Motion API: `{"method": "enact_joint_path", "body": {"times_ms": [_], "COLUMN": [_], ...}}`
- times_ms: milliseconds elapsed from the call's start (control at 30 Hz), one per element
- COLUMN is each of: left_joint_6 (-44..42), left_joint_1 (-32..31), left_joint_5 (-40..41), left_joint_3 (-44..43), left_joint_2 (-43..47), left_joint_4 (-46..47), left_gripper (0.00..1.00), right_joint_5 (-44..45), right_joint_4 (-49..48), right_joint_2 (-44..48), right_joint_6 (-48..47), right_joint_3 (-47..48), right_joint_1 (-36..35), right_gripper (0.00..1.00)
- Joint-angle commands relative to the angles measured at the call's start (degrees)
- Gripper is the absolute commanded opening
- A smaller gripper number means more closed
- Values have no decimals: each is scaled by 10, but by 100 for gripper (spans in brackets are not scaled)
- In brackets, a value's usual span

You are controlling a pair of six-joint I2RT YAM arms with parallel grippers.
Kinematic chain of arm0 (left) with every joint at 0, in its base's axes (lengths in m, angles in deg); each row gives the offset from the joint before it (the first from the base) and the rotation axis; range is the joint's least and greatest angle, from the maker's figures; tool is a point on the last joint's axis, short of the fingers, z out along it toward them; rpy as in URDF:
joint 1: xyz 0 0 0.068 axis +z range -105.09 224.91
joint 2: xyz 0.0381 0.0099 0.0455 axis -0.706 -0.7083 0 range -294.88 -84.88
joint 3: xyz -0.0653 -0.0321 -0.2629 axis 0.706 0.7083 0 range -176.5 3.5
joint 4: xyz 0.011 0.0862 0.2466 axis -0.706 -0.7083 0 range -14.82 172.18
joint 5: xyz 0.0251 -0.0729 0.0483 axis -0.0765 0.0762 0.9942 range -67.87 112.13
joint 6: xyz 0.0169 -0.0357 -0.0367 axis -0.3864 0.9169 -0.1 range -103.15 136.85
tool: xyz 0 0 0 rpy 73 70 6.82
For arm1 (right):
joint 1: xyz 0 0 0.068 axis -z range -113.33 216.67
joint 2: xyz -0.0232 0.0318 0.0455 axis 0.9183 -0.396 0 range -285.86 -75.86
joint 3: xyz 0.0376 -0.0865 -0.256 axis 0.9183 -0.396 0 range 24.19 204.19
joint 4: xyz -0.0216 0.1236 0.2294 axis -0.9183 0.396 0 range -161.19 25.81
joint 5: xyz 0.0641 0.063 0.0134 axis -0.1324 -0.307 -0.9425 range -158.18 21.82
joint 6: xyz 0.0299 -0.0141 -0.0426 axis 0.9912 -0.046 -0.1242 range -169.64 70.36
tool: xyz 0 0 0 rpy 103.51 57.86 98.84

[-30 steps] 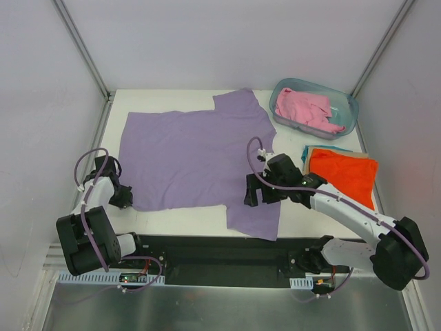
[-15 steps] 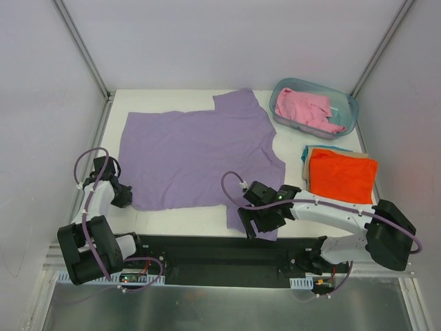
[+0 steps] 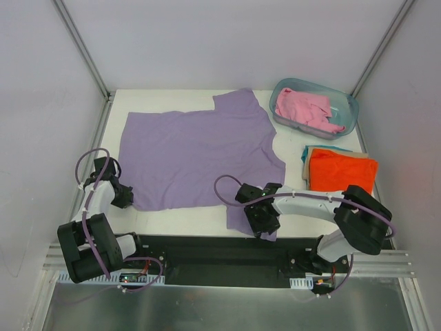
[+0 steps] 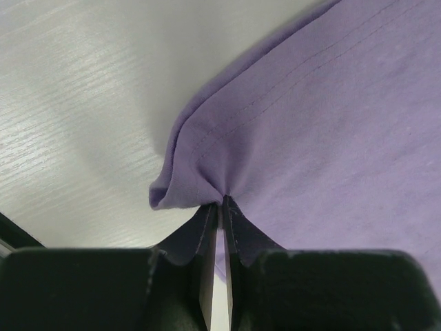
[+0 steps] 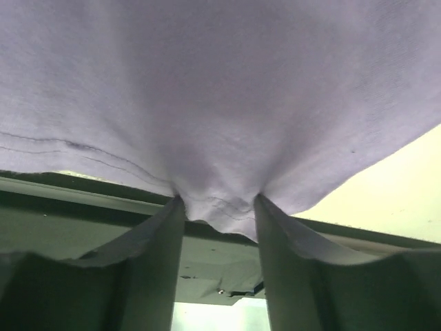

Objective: Fold and stack the t-shirts
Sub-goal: Grap the side of the flattened tshirt closest away from the robot with both arms

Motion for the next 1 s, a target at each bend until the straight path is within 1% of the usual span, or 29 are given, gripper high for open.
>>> {"method": "enact_joint_path", "body": {"times_ms": [0,167,200,267,367,467,667,767,800,933,967], "left_joint_6": [-5,0,0,0,0,15,33,37,37,50,55], "left_joint_1": [8,9,9,10,10,15,21,22,22,23,22], "left_joint_5": [0,3,5,2,-8,7,-1,-6,-8,-2,1], "left_joint_3": [-7,-3,-4,-7,-5,12,38,44,45,42,43], "left_joint_2": [-7,-14,-16,-16,-4,18,54,66,69,95,117], "left_joint_4": [0,0,0,-1,0,-3,-6,-11,-16,-47,-54], "left_gripper": [7,7,6,6,5,5,4,2,0,0,0], "right_joint_5": [24,10,8,6,-4,-24,-121,-129,-127,-140,-148], "right_joint_4": [-7,-39,-36,-24,-5,9,22,43,49,63,59], "right_joint_2": [-22,-27,-30,-29,-10,19,80,99,104,131,142], "right_joint_6": [40,72,73,68,64,58,40,37,34,26,24], "right_joint_3": [7,-1,-2,-2,-7,-18,-38,-39,-38,-27,-25], "right_joint_1": [-2,-3,-3,-4,-11,-19,-33,-40,-41,-40,-41], "right_gripper": [39,24,22,13,8,1,1,1,1,1,1]}}
